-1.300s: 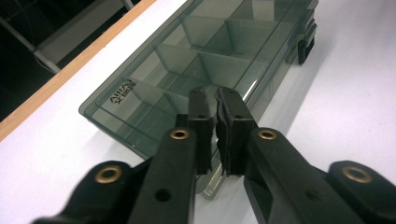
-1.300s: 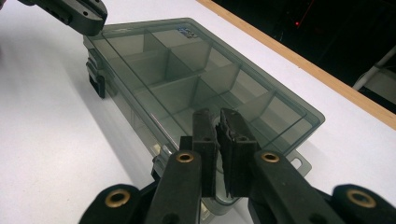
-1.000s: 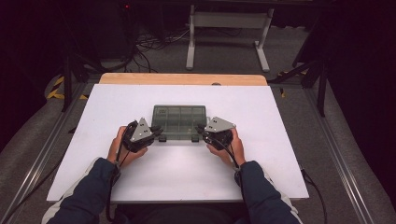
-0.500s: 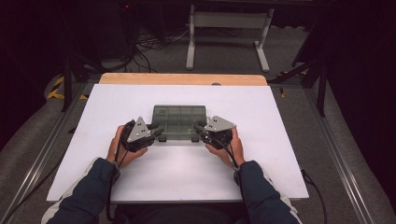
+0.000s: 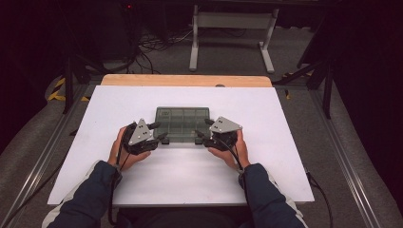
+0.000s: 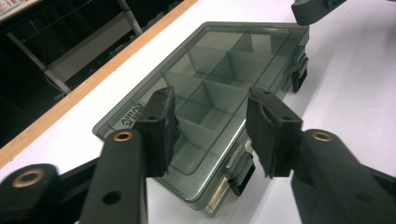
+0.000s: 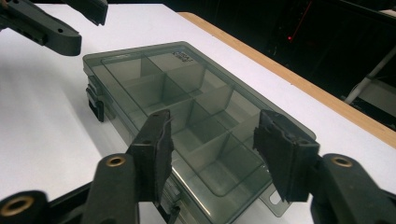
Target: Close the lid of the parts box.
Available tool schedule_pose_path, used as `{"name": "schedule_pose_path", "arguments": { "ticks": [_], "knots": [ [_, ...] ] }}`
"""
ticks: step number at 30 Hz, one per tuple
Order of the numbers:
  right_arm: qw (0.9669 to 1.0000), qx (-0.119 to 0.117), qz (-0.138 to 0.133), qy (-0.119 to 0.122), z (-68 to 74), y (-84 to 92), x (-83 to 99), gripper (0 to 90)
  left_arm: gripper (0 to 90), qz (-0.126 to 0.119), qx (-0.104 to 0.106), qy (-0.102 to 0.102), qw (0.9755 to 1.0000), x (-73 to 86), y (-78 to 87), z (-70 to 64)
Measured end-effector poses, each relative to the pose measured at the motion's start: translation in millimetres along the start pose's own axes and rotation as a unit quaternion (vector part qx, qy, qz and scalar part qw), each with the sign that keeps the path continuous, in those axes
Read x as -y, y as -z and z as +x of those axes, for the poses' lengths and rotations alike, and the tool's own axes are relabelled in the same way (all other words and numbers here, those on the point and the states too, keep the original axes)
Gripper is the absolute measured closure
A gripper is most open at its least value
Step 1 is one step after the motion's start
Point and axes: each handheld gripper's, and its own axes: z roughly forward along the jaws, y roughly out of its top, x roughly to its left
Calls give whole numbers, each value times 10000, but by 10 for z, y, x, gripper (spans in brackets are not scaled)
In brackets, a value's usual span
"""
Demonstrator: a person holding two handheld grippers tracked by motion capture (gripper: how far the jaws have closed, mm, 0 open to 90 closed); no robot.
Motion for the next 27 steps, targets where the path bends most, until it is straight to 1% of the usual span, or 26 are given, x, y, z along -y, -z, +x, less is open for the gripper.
{"name": "schedule_pose_path", "arguments": {
  "ticks": [4, 11, 14, 17, 19, 21, 23, 25, 27],
  "knots": [
    [10000, -2, -37, 8, 8, -7, -3, 359, 473, -24, -13, 25, 10000, -2, 3, -5],
    [9999, 63, -81, 16, 26, -14, -11, 268, 392, -58, -4, 36, 10000, -6, 0, -15],
    [9999, 101, -100, -6, 25, -15, -11, 246, 357, -76, 1, 46, 10000, -7, -1, -19],
    [9999, 120, -102, -17, 25, -17, -13, 228, 303, -74, 19, 51, 10000, -8, -8, -22],
    [9999, 109, -105, -29, 27, -21, -12, 211, 289, -73, 53, 63, 9999, -6, -13, -29],
    [9999, 118, -89, -26, 30, -25, -13, 196, 269, -79, 32, 64, 9999, -9, -16, -33],
    [9998, 151, -85, -36, 35, -32, -13, 169, 247, -95, 55, 77, 9999, -8, -15, -33],
    [9998, 140, -92, -50, 35, -35, -12, 158, 227, -98, 57, 93, 9999, -7, -17, -31],
    [9999, 95, -96, -86, 38, -39, -14, 128, 211, -103, 73, 97, 9999, -6, -18, -32]
  ]
}}
